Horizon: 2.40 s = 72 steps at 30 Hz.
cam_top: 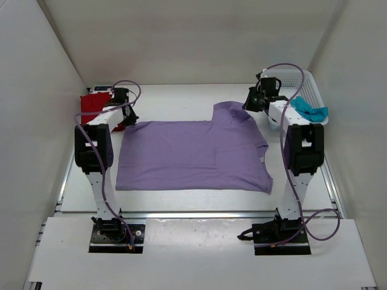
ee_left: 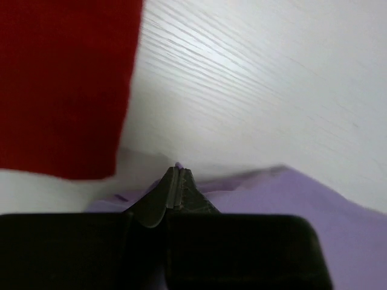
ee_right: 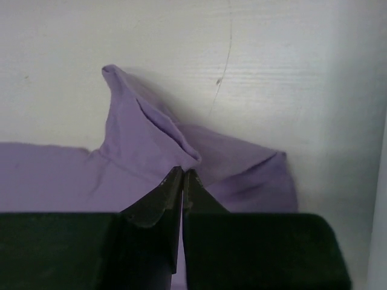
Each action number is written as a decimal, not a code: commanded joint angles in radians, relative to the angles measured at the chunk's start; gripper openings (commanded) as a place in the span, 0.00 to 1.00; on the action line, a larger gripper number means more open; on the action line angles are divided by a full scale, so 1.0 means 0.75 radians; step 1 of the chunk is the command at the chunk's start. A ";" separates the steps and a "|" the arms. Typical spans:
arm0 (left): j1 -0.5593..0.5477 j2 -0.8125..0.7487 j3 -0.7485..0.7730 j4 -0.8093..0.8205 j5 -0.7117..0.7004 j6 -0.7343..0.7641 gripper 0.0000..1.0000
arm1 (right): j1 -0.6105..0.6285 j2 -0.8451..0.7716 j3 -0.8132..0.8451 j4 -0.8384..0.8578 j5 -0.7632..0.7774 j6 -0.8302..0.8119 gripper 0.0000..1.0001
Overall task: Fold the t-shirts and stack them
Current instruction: Grap the side of the flattened tshirt furthest away from the robot with both arms, then fold the other side of the tshirt into a rectangle
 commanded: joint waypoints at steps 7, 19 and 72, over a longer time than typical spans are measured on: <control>0.004 -0.554 -0.414 0.190 0.134 -0.072 0.00 | -0.019 -0.662 -0.675 0.202 -0.061 0.195 0.00; 0.118 -0.859 -0.801 0.212 0.165 -0.076 0.00 | 0.030 -1.300 -1.186 0.136 0.019 0.179 0.00; -0.228 -0.967 -1.083 0.523 0.428 -0.298 0.52 | 0.255 -1.021 -1.271 0.439 0.080 0.218 0.21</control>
